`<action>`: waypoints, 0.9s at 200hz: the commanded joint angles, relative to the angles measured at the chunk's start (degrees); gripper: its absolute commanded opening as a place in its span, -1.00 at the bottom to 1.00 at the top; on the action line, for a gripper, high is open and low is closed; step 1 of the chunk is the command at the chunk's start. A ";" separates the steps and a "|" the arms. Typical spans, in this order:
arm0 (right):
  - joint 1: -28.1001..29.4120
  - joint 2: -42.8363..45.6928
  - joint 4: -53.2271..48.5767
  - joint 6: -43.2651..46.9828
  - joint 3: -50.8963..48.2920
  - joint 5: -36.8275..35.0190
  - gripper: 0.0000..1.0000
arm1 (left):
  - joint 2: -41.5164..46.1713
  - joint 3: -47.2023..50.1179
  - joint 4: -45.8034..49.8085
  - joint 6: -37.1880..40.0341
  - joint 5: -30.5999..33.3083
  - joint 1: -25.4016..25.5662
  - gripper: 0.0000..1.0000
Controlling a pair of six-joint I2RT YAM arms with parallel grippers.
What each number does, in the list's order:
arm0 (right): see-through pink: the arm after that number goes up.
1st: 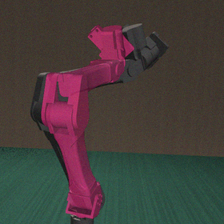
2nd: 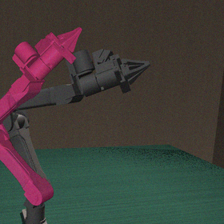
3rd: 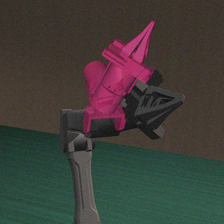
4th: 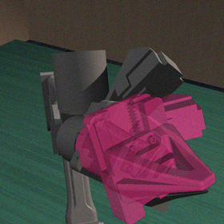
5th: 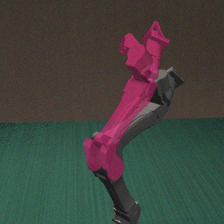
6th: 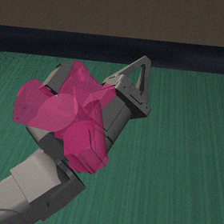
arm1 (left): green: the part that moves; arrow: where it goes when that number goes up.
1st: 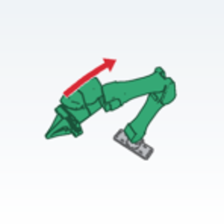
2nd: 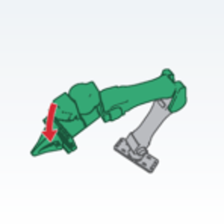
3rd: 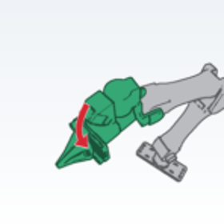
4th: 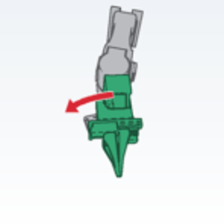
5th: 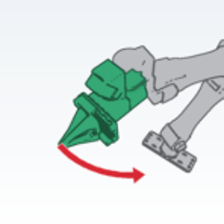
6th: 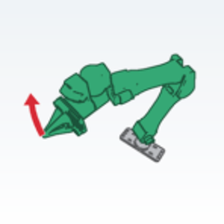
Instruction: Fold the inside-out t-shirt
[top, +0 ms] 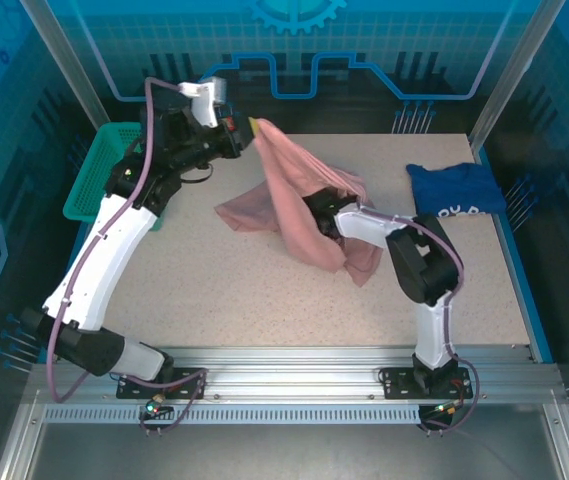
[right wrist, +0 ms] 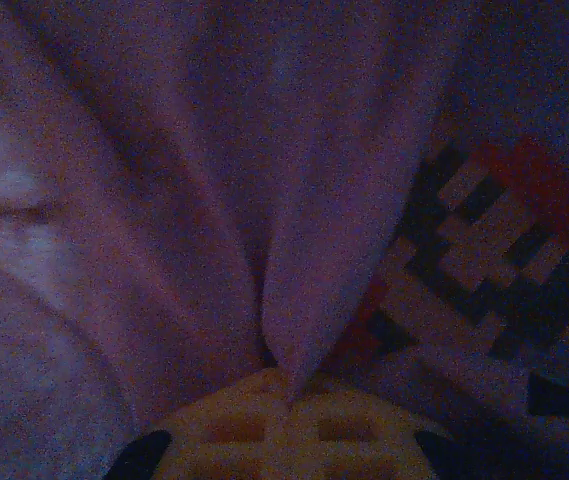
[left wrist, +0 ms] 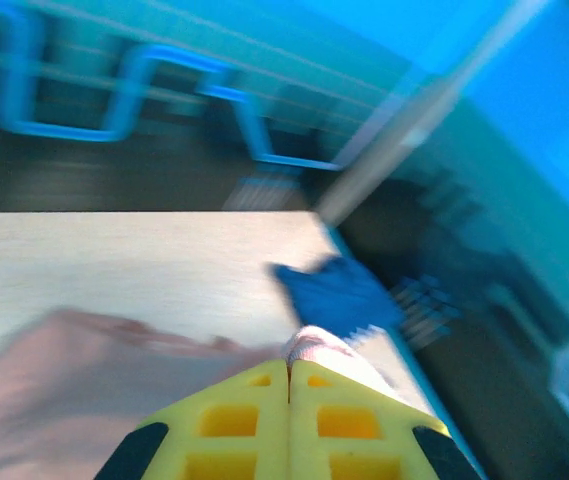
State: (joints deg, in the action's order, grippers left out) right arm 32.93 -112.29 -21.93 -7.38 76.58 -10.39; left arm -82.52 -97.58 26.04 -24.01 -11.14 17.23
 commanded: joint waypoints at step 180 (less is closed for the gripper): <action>-9.54 25.38 21.90 -7.70 2.33 36.93 -1.00 | -12.97 22.73 -9.04 -0.56 7.36 -10.29 -1.00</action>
State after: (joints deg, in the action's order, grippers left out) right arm 25.26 -88.86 -8.99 -10.35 76.20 16.99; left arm -93.17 -78.74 19.38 -23.68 -2.37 6.92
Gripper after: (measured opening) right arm 0.047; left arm 0.045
